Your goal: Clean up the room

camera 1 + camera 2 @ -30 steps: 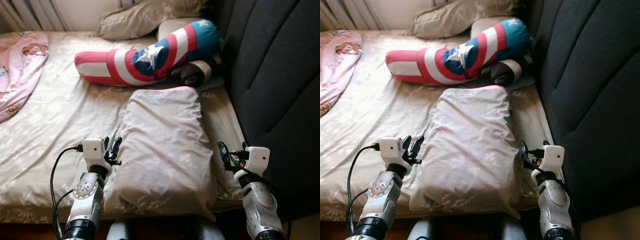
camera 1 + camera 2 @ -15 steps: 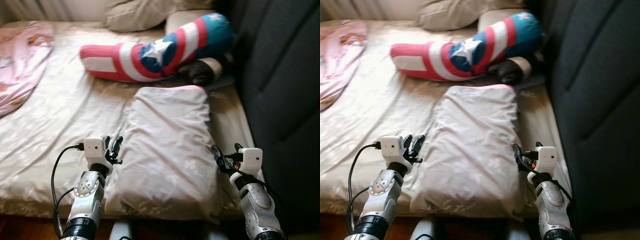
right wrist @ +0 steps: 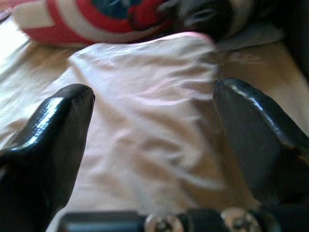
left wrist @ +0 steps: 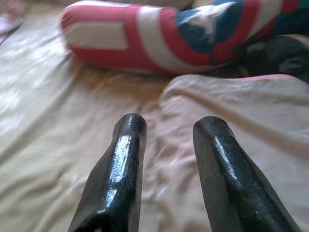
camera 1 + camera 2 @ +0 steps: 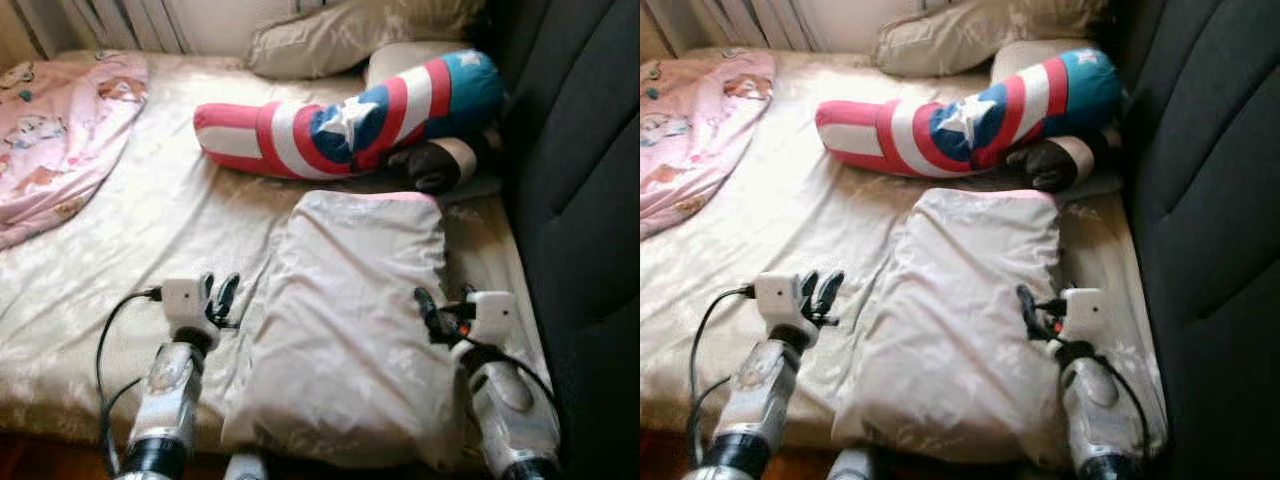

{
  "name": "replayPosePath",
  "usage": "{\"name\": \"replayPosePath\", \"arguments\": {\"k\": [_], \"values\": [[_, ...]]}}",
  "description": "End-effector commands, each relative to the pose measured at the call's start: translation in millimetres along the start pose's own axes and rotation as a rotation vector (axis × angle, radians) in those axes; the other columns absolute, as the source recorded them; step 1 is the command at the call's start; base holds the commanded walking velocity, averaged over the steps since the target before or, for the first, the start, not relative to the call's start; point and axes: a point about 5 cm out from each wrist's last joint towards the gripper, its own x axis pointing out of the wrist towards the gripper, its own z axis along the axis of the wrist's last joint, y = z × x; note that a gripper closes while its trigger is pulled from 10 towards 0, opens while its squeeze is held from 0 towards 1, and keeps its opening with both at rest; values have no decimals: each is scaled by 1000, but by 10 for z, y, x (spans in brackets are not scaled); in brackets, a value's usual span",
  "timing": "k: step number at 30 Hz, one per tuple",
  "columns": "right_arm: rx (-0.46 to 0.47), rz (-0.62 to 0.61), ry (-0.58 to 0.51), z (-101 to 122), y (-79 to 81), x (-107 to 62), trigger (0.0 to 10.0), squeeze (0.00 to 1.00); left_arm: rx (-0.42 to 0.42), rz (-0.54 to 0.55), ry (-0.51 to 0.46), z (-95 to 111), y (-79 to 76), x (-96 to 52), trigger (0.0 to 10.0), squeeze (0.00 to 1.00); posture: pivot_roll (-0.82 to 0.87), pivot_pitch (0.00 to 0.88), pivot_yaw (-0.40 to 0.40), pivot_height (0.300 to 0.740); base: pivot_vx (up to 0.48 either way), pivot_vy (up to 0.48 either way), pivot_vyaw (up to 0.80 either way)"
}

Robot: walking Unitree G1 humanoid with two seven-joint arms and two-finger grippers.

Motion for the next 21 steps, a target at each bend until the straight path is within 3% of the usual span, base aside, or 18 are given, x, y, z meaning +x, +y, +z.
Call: {"name": "replayPosePath", "arguments": {"k": [1,8,9,10,15,21], "values": [[-26,-44,136,-209,-104,-68,10000,0,-25,-31,11,-31,-94,3,10000,0,-23,140,14,647,0,0,0],[23,-64,219,-285,-119,7,10000,0,-26,-42,6,-14,-122,1,10000,0,0,155,17,647,0,0,0],[22,-61,237,-288,-113,36,10000,945,-26,-45,5,-8,-128,-2,10000,0,3,159,19,647,0,0,0],[14,-74,257,-279,-119,74,10000,1000,-26,-50,4,-2,-135,-4,10000,0,8,168,22,647,0,0,0],[40,-78,277,-245,-95,159,10000,1000,-21,-63,2,21,-134,-17,10000,0,24,184,35,647,0,0,0],[-16,-130,360,-287,-124,178,10000,1000,-16,-68,-4,75,-104,-22,10000,0,49,206,51,647,0,0,0]]}}
